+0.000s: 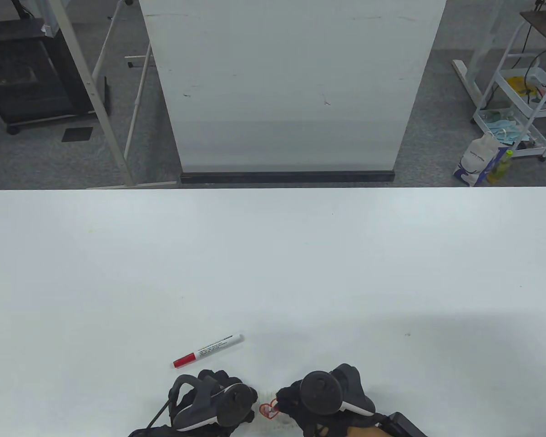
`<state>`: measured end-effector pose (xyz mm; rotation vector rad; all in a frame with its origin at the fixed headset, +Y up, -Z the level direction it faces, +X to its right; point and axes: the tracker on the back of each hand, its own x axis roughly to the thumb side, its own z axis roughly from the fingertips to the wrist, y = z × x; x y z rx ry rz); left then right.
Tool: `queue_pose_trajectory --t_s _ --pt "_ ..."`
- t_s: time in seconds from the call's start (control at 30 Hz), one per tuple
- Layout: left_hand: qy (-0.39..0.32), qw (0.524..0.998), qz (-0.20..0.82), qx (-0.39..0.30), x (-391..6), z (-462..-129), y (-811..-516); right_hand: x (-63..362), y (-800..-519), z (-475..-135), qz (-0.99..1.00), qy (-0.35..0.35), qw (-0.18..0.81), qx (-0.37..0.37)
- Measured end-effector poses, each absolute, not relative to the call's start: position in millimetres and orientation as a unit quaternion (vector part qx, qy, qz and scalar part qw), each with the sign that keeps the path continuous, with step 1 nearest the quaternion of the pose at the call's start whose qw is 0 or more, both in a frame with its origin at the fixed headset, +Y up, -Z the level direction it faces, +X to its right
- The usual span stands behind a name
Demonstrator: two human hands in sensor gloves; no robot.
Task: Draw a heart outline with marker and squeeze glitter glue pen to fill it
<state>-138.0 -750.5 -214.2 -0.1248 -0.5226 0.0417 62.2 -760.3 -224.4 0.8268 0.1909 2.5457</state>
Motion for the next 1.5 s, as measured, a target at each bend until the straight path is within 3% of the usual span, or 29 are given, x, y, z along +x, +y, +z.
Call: queue_pose_trajectory --t_s 0.57,0.8,1.03,1.23,1.5 --pt "-0.258 0.964 0.020 -0.061 -138.2 -214.2 -750.8 60.3 -758.4 -224.1 0.932 0.046 0.214 0.288" --pt "-0.258 0.964 0.020 -0.062 -137.9 -214.2 -750.9 62.4 -759.8 -225.4 0.919 0.076 0.223 0.316" --pt "-0.258 0.964 0.019 -0.061 -138.0 -214.1 -751.1 59.9 -757.3 -222.5 0.934 0.035 0.200 0.295" --pt "-0.257 0.964 0.018 -0.062 -137.8 -214.2 -751.2 61.9 -759.2 -223.4 0.919 0.064 0.217 0.322" --pt "-0.256 0.964 0.017 -0.064 -137.9 -214.2 -751.2 60.7 -759.3 -223.1 0.921 0.051 0.217 0.320"
